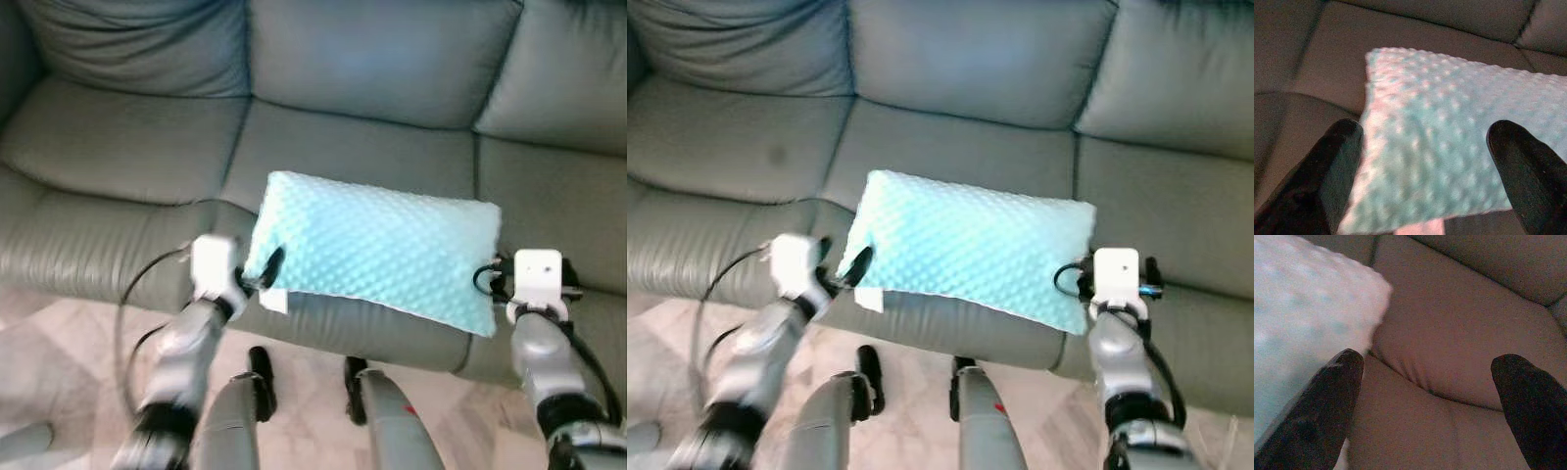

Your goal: Move the pillow to the sofa

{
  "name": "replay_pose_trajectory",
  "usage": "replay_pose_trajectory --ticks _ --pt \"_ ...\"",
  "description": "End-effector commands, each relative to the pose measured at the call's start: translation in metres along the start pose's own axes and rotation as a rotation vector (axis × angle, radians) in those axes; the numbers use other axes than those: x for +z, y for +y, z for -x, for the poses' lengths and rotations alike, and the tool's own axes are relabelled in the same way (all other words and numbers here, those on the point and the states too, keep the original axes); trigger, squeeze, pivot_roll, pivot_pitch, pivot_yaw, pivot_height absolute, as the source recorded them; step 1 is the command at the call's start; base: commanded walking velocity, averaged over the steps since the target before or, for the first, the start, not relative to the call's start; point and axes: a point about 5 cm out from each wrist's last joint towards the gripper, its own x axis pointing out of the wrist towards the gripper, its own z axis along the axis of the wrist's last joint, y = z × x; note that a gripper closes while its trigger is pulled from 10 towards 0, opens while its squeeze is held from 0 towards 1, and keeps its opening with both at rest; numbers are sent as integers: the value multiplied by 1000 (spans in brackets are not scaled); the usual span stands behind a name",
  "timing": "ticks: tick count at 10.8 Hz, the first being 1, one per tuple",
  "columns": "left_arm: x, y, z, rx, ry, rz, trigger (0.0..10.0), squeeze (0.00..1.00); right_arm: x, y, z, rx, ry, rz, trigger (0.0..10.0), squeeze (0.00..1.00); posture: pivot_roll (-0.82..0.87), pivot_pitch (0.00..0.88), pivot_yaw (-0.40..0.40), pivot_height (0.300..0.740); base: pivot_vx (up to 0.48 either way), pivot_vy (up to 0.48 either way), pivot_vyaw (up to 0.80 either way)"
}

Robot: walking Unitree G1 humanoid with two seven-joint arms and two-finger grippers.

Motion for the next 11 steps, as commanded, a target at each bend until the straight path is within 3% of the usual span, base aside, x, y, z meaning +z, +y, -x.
replay_pose_trajectory --ticks 1,4,6,11 --pt "-5 3 9 4 31 3 10000 0 -22 1 7 15 100 8 10000 0 -19 400 80 740 0 0 0" --pt "8 2 23 -3 59 10 10000 0 -32 -14 4 -76 221 79 10000 0 21 407 98 740 0 0 0" --pt "10 -16 24 -97 82 33 10000 0 -46 -15 10 -77 306 26 10000 0 19 408 103 740 0 0 0" --pt "6 -24 32 -115 135 55 10000 0 -29 4 3 5 249 -94 10000 0 27 415 101 740 0 0 0"
